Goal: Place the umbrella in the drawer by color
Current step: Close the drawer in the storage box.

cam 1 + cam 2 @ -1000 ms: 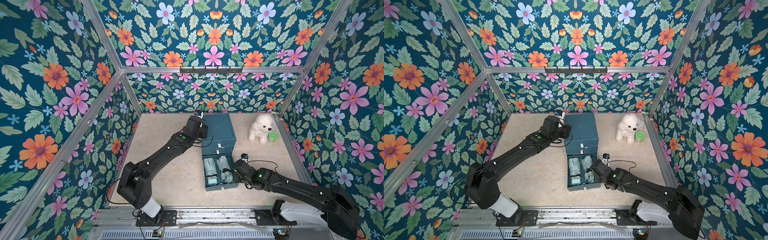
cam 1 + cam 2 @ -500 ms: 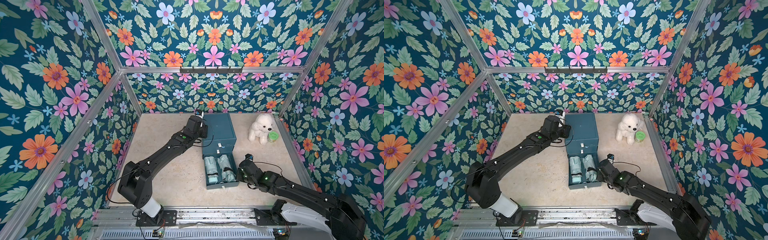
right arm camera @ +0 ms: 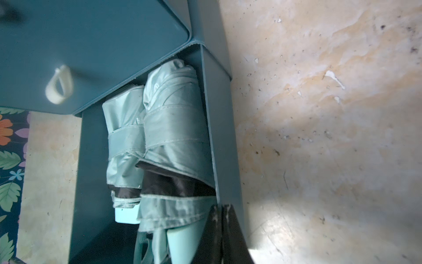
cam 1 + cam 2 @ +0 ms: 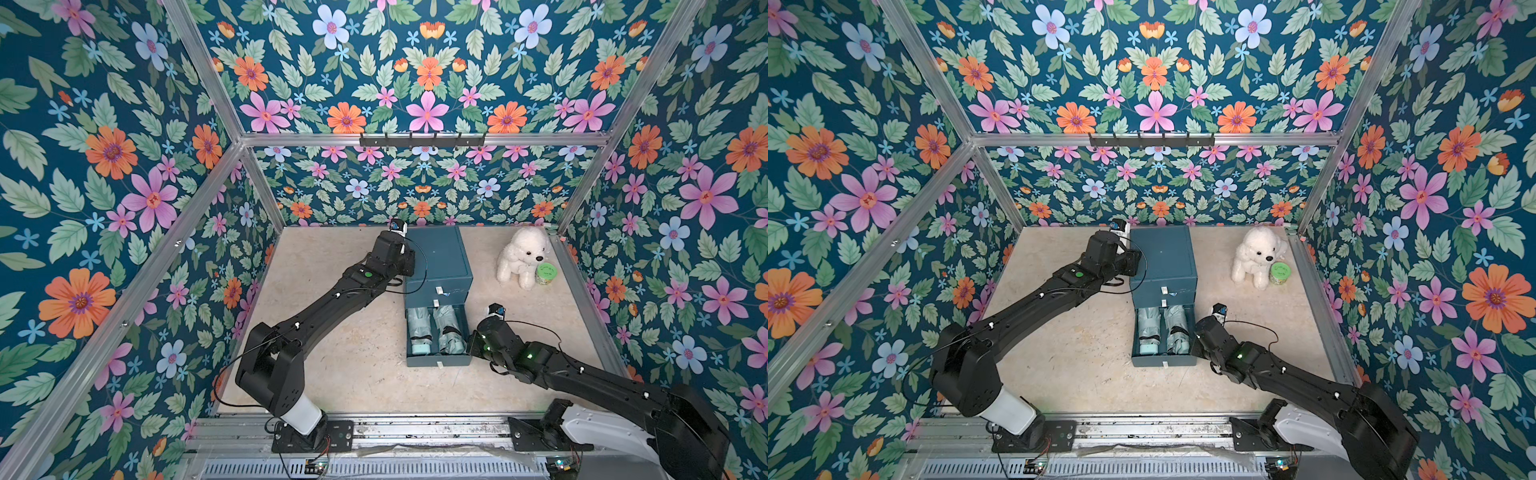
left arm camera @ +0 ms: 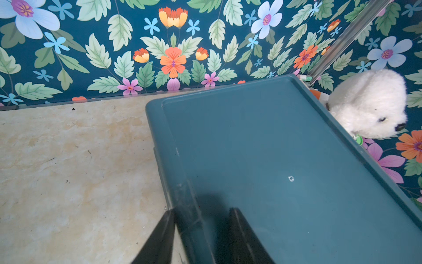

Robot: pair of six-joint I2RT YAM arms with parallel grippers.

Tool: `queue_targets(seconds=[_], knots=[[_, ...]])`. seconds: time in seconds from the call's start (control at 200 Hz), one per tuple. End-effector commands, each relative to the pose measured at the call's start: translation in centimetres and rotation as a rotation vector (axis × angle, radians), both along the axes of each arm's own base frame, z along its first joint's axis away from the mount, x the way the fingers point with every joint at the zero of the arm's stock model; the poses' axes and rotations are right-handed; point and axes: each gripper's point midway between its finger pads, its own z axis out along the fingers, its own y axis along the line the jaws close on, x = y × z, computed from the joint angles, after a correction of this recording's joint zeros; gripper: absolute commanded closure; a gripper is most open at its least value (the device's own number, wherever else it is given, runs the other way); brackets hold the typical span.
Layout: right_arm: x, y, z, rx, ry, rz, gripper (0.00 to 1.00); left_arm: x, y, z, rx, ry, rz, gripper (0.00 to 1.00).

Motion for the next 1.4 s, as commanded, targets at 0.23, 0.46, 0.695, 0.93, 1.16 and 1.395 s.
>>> queue_targets(seconds=[0.23, 0.46, 0.695, 0.93, 1.16, 1.395], knots=[[5.1, 1.7, 2.8, 0.006, -0.212, -0.066, 1.00, -4.8, 0.9, -7.3, 0.201, 0.257, -0.138, 0.60], [4.9, 1.3, 2.7, -0.060, -0.234, -0.075, 0.65, -4.8, 1.1, -7.5, 0.221, 0.263, -0.130, 0.61], [-1.8, 2.1, 4.7, -0.037, -0.285, -0.006, 0.52, -4.8, 1.2, -7.7, 0.220, 0.290, -0.113, 0.60], [-7.4, 5.9, 1.9, 0.050, -0.276, 0.119, 0.45, -4.8, 1.2, -7.4, 0.221, 0.285, -0.112, 0.60], [-5.0, 7.9, 0.7, 0.043, -0.341, 0.119, 0.17, -4.9, 1.1, -7.2, 0.217, 0.276, -0.125, 0.61], [-1.8, 10.6, 0.5, -0.026, -0.408, 0.167, 0.18, -5.4, 0.8, -7.2, 0.218, 0.278, -0.163, 0.61]])
